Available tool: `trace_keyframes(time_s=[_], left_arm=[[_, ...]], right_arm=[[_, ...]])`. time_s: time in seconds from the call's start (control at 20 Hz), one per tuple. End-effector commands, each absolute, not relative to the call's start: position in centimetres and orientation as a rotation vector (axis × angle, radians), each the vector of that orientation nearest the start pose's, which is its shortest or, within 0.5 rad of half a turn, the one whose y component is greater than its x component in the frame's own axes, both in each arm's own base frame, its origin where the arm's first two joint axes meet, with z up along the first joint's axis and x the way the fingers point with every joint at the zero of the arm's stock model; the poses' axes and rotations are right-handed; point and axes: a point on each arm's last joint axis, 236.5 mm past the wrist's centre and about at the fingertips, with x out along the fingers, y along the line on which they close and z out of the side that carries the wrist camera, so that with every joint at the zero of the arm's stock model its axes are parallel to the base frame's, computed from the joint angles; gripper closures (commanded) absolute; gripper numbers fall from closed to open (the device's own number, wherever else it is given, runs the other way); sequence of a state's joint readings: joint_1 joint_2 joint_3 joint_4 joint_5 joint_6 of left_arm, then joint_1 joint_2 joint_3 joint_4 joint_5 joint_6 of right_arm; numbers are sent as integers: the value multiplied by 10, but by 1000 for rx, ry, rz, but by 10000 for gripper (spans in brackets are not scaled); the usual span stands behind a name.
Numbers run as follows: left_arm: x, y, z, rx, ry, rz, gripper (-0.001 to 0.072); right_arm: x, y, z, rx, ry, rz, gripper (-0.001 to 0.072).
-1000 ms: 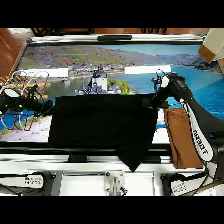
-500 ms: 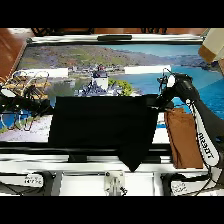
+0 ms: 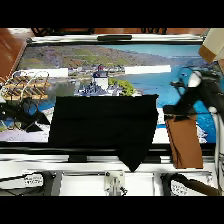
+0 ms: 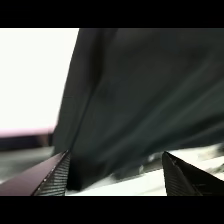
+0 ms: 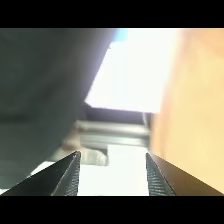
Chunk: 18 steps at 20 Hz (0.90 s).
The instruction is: Fold the shirts.
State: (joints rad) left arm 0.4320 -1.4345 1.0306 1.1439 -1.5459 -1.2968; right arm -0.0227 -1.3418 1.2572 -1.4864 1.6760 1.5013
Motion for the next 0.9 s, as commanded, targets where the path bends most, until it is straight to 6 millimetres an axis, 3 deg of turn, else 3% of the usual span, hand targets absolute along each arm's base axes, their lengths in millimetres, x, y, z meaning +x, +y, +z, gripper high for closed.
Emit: trace_keyframes(time_s=[0.0, 0.15, 0.3, 0.45, 0.55, 0.65, 0.7, 0.8, 0.85], left_arm=[[221, 22, -66, -577, 1746, -203, 12], [201, 16, -76, -621, 1761, -220, 13], [185, 2, -89, -672, 1797, -239, 19], [187, 0, -106, -687, 1756, -197, 45], [204, 9, -114, -673, 1683, -144, 329], [218, 10, -116, -692, 1624, -124, 341], [223, 9, -115, -705, 1604, -121, 391], [225, 7, -114, -716, 1596, -127, 674], [224, 6, -113, -716, 1600, -132, 672]], right_arm=[[250, -4, 25, 154, 1733, 109, 186], [232, -8, 19, 185, 1723, 97, 186], [228, -6, 13, 190, 1730, 103, 186], [228, 0, 14, 210, 1728, 122, 186], [229, 4, 15, 243, 1728, 107, 187], [229, 17, 16, 261, 1727, 146, 187], [229, 22, 16, 250, 1729, 160, 186], [223, 32, 8, 227, 1753, 183, 186], [217, 39, 1, 222, 1773, 202, 186]])
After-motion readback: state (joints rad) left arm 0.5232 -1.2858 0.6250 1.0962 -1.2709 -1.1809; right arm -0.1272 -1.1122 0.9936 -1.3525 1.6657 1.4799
